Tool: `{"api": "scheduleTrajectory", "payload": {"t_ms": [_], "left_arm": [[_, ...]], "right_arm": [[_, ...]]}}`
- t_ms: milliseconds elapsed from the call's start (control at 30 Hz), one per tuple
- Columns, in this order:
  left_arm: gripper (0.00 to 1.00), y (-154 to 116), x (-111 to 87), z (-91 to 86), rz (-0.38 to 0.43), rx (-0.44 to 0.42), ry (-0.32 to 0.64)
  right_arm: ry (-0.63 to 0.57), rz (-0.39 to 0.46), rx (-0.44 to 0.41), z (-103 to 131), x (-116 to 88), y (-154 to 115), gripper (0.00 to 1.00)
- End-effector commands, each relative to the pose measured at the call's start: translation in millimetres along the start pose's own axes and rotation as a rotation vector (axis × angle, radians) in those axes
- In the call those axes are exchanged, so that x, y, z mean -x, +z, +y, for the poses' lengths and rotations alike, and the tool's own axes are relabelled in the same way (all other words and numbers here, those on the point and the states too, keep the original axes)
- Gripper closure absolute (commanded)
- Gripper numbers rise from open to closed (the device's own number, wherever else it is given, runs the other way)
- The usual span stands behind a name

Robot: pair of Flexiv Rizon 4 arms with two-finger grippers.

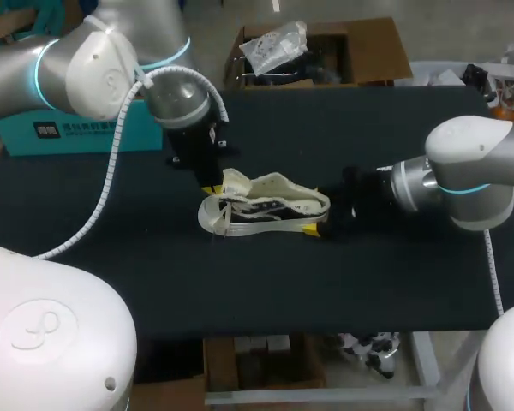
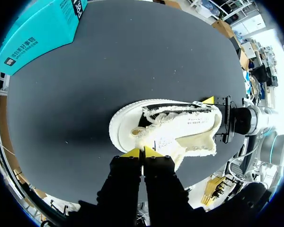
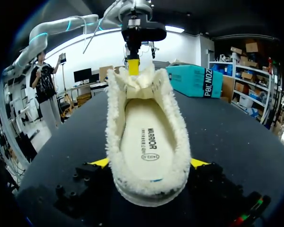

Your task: Open the shoe tongue, take the insole out of the shoe, put the insole back into the shoe, and pack the shoe into the shoebox

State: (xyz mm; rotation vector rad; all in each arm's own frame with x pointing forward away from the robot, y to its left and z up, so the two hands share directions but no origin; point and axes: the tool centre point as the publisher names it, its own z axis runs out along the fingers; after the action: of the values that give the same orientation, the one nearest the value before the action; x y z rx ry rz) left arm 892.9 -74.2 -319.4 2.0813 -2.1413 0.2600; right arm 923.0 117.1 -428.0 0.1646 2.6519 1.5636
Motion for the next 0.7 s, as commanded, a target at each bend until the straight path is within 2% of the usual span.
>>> {"api": "scheduleTrajectory", "payload": {"t_ms": [33, 100, 233, 333, 433, 500, 533, 567, 667, 700], "left_arm": [[1.0, 7, 11.6, -0.9, 0.102, -0.024, 0.003], [0.64, 4, 10.7, -2.0, 0.109, -0.028, 0.022], [0.22, -15, 2.0, 0.0, 0.138, -0.058, 0.113], [0.35, -35, -9.1, 2.5, 0.132, -0.085, 0.201], [0.45, -57, -22.6, 6.0, 0.124, -0.108, 0.333], [0.64, -71, -31.7, 7.5, 0.1, -0.139, 0.427], [0.8, -76, -35.4, 7.2, 0.081, -0.141, 0.463], [1.0, -80, -39.8, 6.8, 0.054, -0.135, 0.535], [1.0, -88, -53.0, 3.8, 0.022, -0.044, 0.826], [1.0, -87, -57.4, 3.1, 0.014, 0.02, 0.924]], "right_arm": [[-0.001, -0.002, 0.001, -5, 1, 2, 1.0], [-0.001, -0.002, 0.001, -5, 1, 2, 1.0], [-0.001, -0.002, 0.001, -5, 1, 2, 1.0], [-0.001, -0.002, 0.001, -5, 1, 2, 1.0], [-0.001, -0.002, 0.001, -5, 1, 2, 1.0], [-0.001, -0.002, 0.001, -5, 1, 2, 1.0], [-0.001, -0.002, 0.001, -5, 1, 2, 1.0], [-0.001, -0.002, 0.001, -5, 1, 2, 1.0], [-0.001, -0.002, 0.001, -5, 1, 2, 1.0], [-0.001, -0.002, 0.001, -5, 1, 2, 1.0]]}}
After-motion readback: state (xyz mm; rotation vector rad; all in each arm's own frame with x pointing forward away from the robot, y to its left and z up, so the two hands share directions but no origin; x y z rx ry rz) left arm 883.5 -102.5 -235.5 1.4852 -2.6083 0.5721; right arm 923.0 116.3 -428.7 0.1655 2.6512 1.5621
